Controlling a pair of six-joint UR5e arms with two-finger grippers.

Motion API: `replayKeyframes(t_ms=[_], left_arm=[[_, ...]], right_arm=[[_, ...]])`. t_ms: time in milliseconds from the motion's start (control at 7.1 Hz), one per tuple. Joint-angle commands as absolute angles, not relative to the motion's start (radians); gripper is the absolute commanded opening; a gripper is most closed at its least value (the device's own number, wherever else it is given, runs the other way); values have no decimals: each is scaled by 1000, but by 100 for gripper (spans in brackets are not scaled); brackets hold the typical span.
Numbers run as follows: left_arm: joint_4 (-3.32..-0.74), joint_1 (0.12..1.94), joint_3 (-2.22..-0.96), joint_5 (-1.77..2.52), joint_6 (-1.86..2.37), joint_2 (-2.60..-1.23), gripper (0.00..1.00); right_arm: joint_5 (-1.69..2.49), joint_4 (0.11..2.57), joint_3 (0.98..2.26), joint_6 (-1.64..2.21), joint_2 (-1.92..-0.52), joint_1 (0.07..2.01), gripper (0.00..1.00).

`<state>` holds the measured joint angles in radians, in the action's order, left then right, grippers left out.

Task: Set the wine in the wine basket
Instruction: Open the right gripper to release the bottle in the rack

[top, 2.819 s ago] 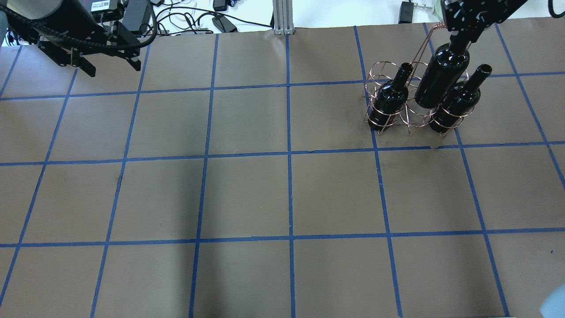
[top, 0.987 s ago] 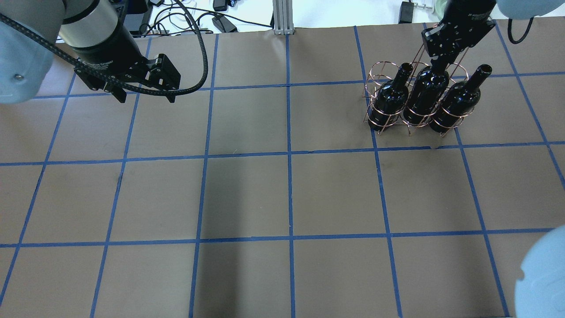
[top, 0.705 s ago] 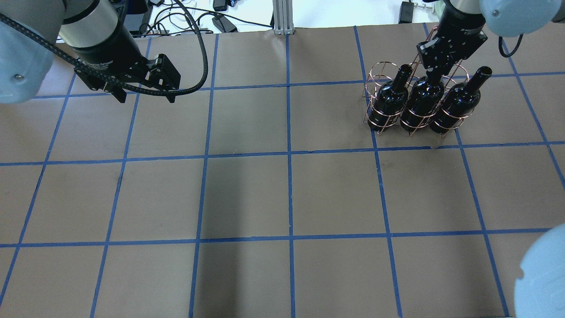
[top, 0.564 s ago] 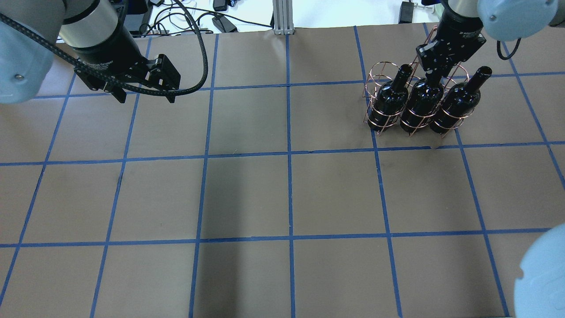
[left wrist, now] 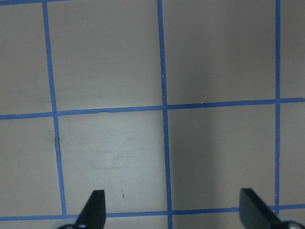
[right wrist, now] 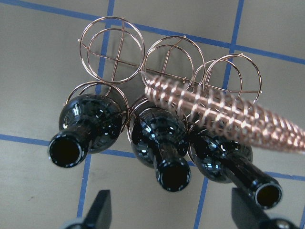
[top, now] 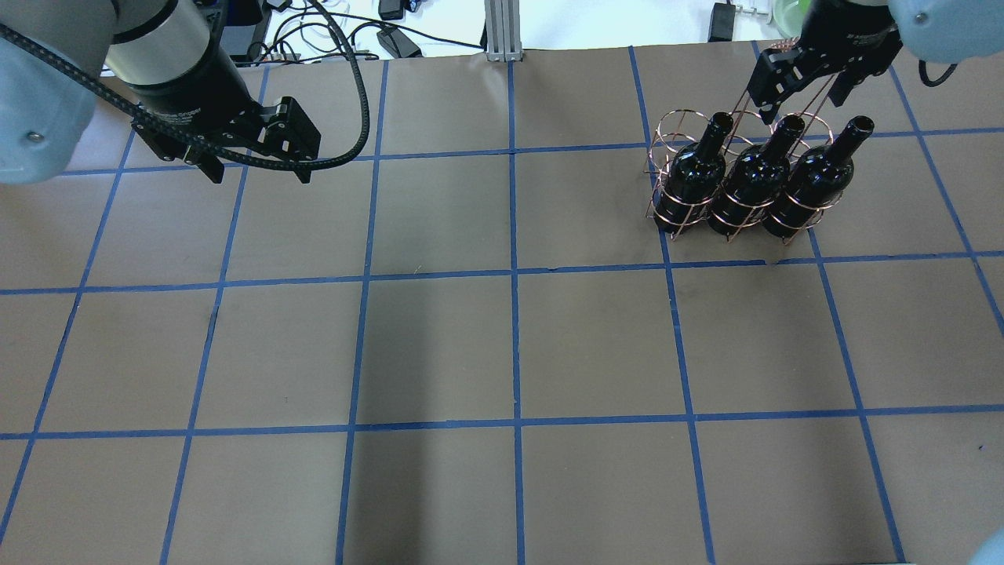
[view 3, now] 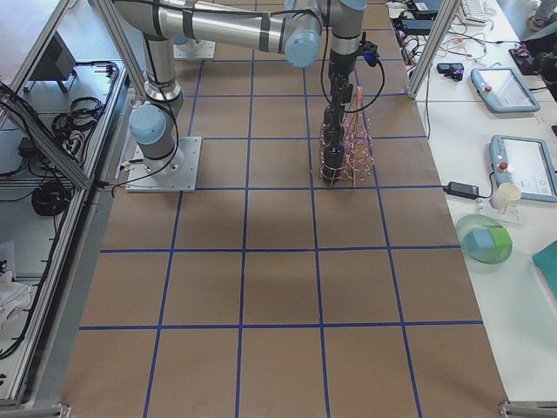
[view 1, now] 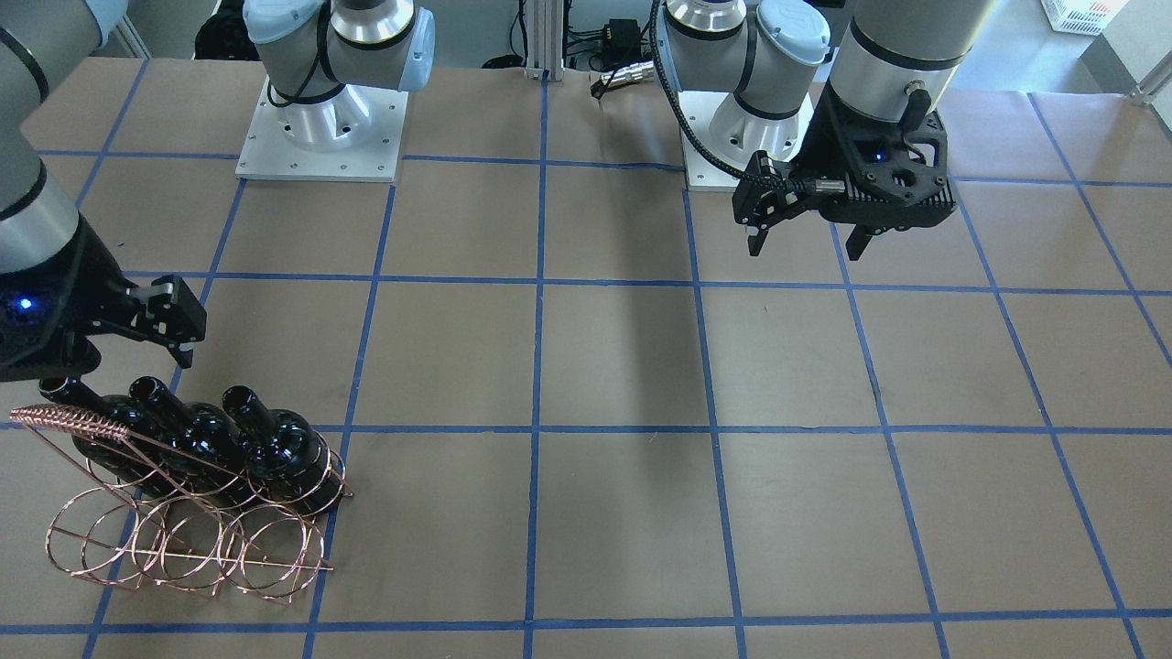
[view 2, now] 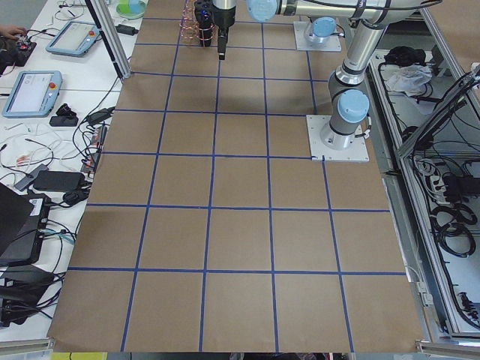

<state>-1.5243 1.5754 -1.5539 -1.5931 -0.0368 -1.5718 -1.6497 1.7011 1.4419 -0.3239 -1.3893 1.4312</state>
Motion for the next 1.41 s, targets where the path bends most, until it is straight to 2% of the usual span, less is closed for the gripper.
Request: replayKeyframes(t_ms=[0,423,705,1268], left_arm=[[-1525,1575,-1555,-1595,-37,-1571,100],[-1525,1575,-1555,-1594,-37,-1571,100],[-1525,1575,-1555,-1595,-37,-1569,100],[-1523,1575,-1555,-1595,-37,-1571,100]], right_arm=[[-1643,1567,1442,-313,-1510,1434,100],[-1602,1502,1440,-129,-1588,1472,100],[-1595,1511,1439,16,-1583,1555,100],[-1592,1505,1445,35,-1577,1562,100]])
